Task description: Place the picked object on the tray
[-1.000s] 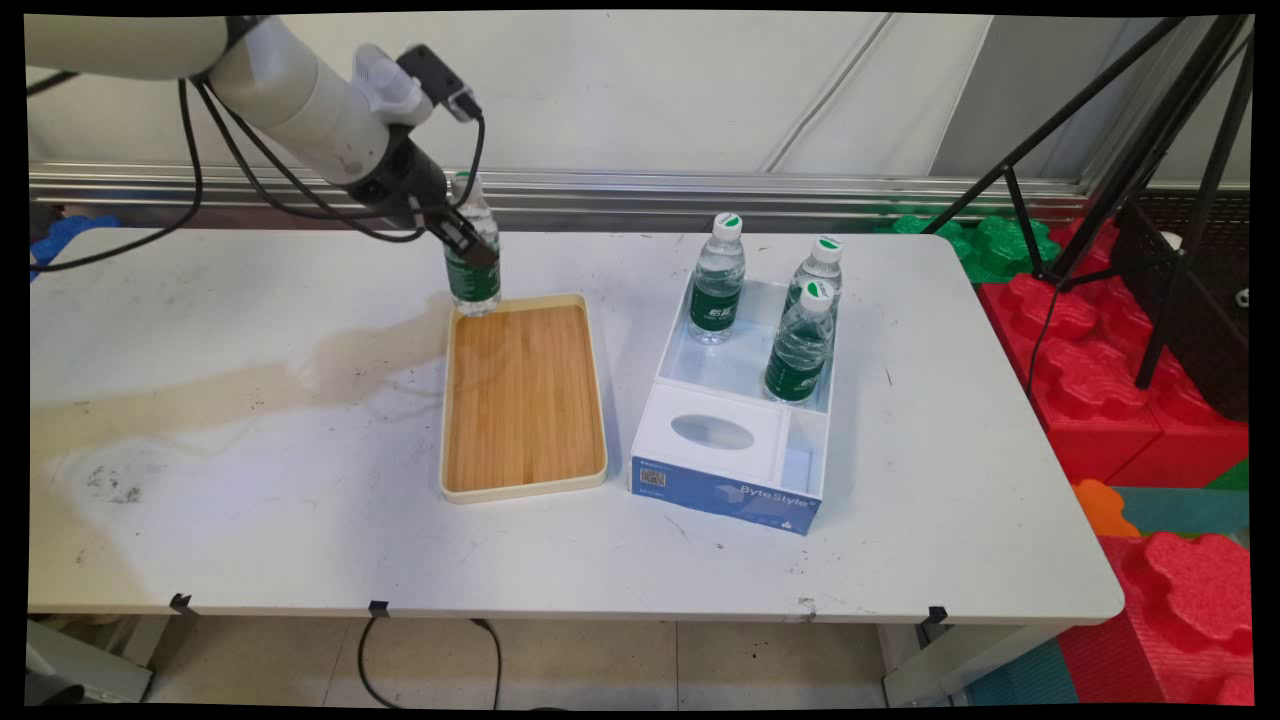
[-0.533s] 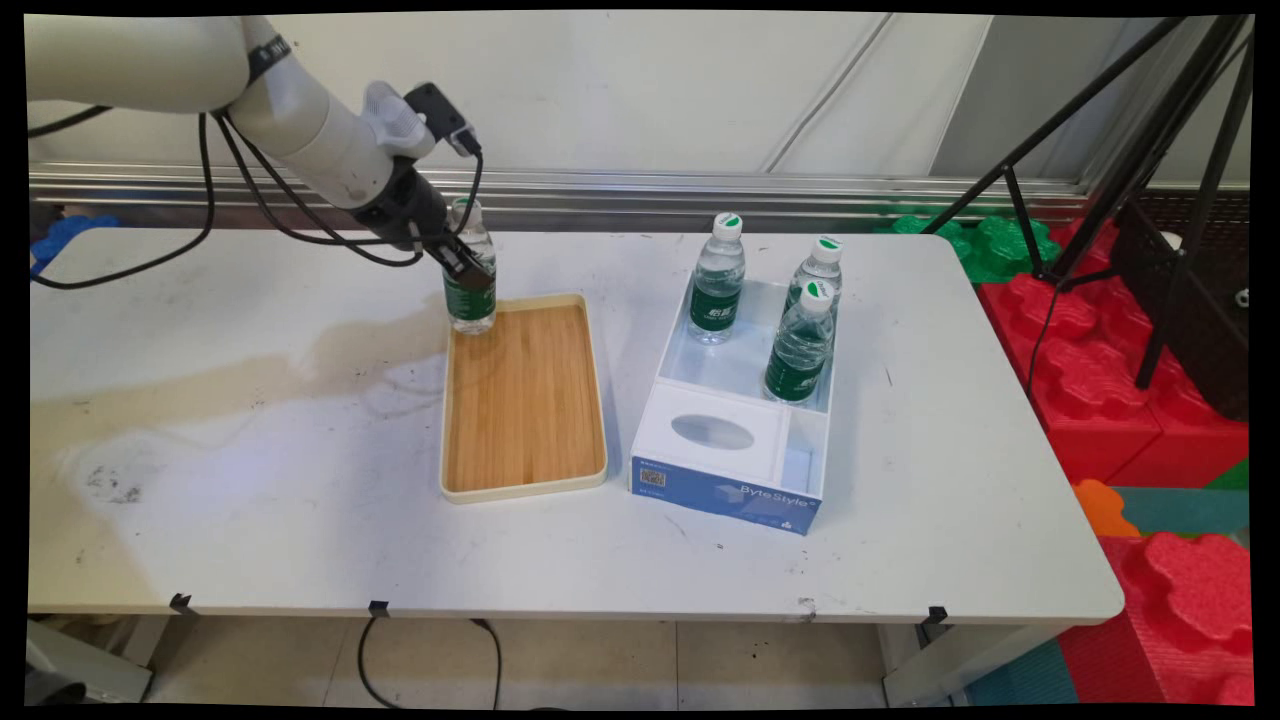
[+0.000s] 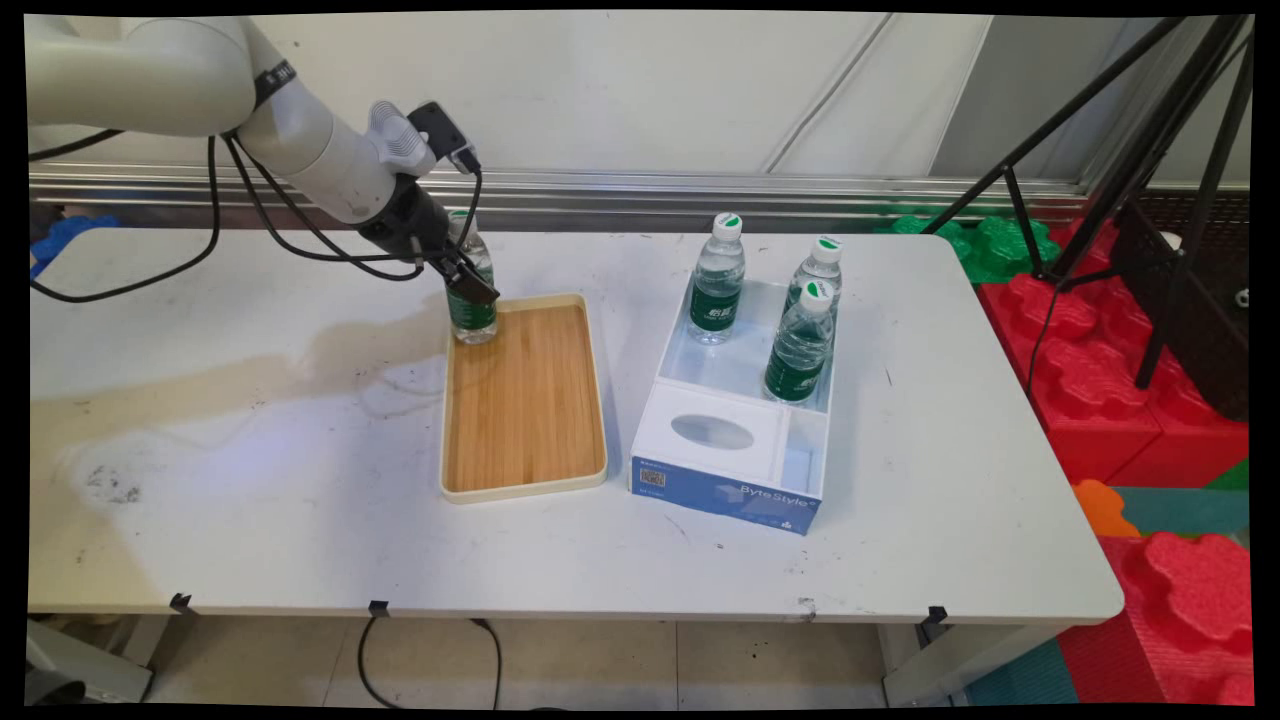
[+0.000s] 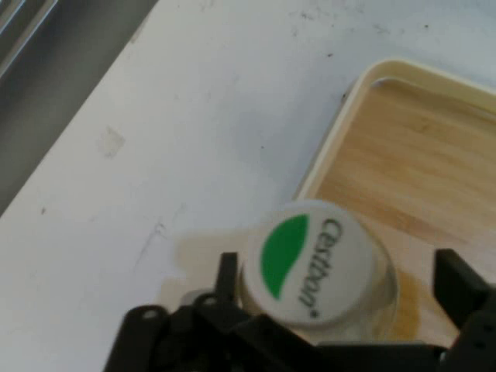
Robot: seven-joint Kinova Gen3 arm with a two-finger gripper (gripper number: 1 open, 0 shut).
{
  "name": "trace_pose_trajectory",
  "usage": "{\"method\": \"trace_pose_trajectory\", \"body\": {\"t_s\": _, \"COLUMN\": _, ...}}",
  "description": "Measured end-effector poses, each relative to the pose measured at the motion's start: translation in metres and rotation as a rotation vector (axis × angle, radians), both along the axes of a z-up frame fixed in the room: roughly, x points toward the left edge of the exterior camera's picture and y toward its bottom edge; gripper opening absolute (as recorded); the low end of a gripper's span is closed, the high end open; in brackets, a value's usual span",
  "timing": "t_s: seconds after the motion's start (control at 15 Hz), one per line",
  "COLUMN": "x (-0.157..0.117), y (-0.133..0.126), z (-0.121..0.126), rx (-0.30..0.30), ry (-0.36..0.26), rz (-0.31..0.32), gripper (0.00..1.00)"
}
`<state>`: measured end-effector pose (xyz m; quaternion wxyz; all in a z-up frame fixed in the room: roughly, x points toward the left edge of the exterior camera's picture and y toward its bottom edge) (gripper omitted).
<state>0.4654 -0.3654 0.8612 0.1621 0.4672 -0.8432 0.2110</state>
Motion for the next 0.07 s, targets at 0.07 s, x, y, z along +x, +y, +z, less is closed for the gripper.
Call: {"method": "trace_pose_trajectory", "body": {"t_s": 0.07, "x": 0.0008, "y": 0.0002, "z": -0.0009, "rx": -0.005, "ry": 0.002, "rz": -0.001, "gripper": 1.0}}
